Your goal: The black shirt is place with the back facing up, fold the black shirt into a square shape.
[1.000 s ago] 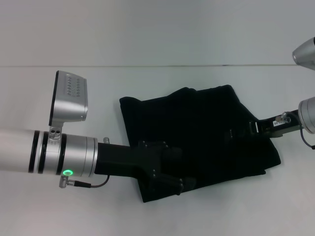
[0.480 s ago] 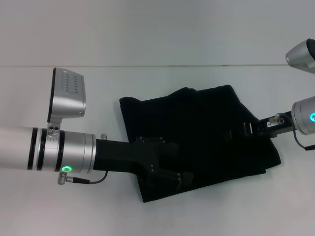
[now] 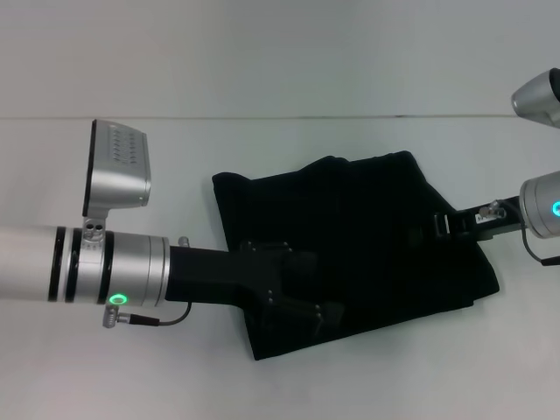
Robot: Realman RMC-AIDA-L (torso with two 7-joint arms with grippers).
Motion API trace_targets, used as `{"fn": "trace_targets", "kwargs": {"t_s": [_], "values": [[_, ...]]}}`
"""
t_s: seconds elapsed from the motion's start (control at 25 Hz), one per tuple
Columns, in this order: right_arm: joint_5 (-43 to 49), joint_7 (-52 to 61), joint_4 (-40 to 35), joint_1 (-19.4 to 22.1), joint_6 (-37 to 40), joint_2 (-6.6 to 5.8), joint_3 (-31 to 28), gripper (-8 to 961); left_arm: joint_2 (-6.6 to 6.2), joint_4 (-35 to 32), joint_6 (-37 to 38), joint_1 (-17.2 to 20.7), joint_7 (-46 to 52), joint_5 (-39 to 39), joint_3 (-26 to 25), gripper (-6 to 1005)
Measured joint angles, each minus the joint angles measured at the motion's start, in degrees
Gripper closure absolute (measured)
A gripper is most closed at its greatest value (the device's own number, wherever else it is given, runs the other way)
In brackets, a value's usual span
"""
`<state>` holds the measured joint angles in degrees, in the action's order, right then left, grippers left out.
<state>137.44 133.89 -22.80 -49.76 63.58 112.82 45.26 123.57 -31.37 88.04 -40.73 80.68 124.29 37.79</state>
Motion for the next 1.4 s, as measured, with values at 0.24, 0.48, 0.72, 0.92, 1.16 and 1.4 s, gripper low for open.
{"fn": "trace_targets", "kwargs": {"t_s": [0.24, 0.48, 0.72, 0.92, 1.16, 1.4], "values": [[-2.9, -3.3, -0.2, 0.7, -0.8, 0.48, -0.3, 920, -0.07, 0.0, 0.0, -0.4, 0.5, 0.0, 0.0, 53], [-8.6, -9.0, -1.0, 1.3, -1.3, 0.35, -0.5, 926, -0.31, -0.1, -1.7, -0.4, 2.0, 0.0, -0.1, 52], [-10.1, -10.5, -5.0, 1.2, 0.6, 0.55, -0.6, 927, -0.57, -0.6, -1.5, -0.4, 2.4, -0.1, -0.8, 53], [-10.1, -10.1, -8.7, 1.4, 3.0, 0.68, -0.7, 927, -0.6, -0.8, -1.2, -0.2, 2.4, -0.5, -1.5, 54], [-10.1, -9.8, -9.9, 1.4, 3.5, 0.0, -0.8, 927, -0.62, -1.2, -1.1, 0.2, 2.4, -1.1, -1.6, 55], [-10.1, -9.2, -10.2, 1.4, 4.3, -1.1, -0.8, 927, -0.56, -1.2, -1.4, 0.2, 2.6, -1.5, -1.6, 57]]}}
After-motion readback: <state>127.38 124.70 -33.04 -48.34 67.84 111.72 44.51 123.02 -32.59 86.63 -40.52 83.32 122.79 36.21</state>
